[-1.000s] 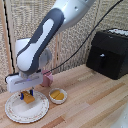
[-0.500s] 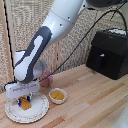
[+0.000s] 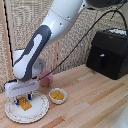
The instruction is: Bring your hand's grasp to the bread. Hold the bread tenderly using the grip of your hand. Carefully pick up the bread and hover it over the white plate. Politely place it atop the plate.
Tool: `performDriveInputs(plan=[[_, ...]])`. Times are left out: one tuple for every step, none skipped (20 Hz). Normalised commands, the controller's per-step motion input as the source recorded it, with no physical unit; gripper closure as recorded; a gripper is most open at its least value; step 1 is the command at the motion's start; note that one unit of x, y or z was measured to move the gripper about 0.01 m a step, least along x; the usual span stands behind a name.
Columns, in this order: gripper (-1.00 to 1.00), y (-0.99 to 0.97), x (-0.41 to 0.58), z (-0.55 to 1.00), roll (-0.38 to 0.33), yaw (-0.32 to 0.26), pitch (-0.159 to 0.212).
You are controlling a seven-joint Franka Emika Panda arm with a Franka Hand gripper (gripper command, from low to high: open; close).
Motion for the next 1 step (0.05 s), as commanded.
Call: performDriveInputs(plan=[[-1.00, -0.23, 0.097, 0.94, 0.039, 0.000, 0.079]])
